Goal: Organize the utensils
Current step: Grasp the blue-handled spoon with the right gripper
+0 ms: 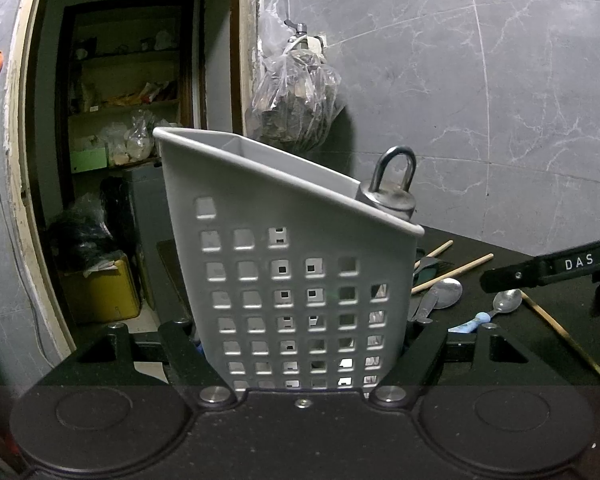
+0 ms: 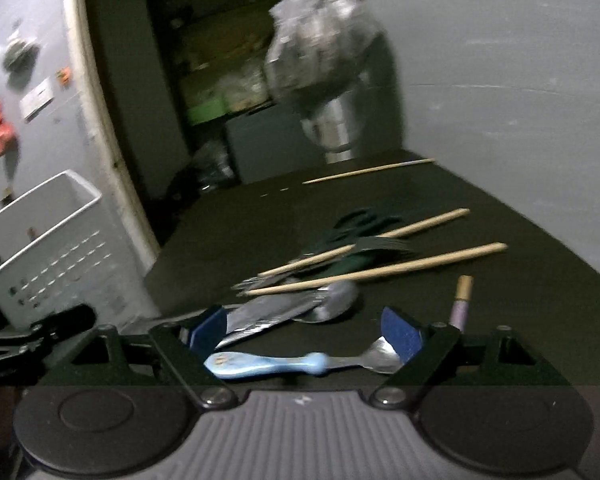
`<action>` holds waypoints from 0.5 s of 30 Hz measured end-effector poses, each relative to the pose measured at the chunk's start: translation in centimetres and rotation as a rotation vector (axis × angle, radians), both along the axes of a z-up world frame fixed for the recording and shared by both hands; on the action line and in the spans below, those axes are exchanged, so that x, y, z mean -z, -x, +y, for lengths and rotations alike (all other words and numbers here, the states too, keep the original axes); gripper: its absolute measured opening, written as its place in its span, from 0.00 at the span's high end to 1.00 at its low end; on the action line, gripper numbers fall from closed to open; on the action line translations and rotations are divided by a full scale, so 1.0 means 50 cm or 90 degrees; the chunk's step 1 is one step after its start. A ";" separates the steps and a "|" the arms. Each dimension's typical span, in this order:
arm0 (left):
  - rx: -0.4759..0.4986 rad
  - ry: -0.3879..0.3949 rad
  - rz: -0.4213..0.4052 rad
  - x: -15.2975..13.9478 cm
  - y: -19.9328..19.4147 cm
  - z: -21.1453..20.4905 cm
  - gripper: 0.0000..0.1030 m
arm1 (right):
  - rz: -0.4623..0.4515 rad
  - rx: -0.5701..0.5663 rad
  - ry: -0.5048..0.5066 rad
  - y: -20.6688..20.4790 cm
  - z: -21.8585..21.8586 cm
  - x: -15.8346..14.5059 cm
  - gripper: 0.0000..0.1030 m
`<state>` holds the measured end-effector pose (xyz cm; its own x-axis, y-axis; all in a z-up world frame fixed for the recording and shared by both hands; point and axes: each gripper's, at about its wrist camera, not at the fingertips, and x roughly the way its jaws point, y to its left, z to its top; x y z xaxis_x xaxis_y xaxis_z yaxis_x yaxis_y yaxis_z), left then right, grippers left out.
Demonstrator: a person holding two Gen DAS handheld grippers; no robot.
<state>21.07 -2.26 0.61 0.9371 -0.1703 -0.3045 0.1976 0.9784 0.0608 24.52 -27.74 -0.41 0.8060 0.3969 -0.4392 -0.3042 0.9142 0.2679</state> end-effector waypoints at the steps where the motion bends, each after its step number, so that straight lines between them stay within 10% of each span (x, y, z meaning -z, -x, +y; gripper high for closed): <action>1: 0.000 0.001 0.000 0.000 0.000 -0.001 0.26 | 0.003 0.008 -0.002 -0.005 -0.009 0.006 0.14; 15: 0.000 0.000 0.000 0.001 0.001 0.000 0.26 | 0.033 0.058 -0.046 -0.045 -0.056 0.042 0.14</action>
<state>21.04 -2.28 0.58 0.9372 -0.1701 -0.3045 0.1973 0.9784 0.0608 26.77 -30.52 -2.53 0.8170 0.3558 -0.4539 -0.2050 0.9148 0.3480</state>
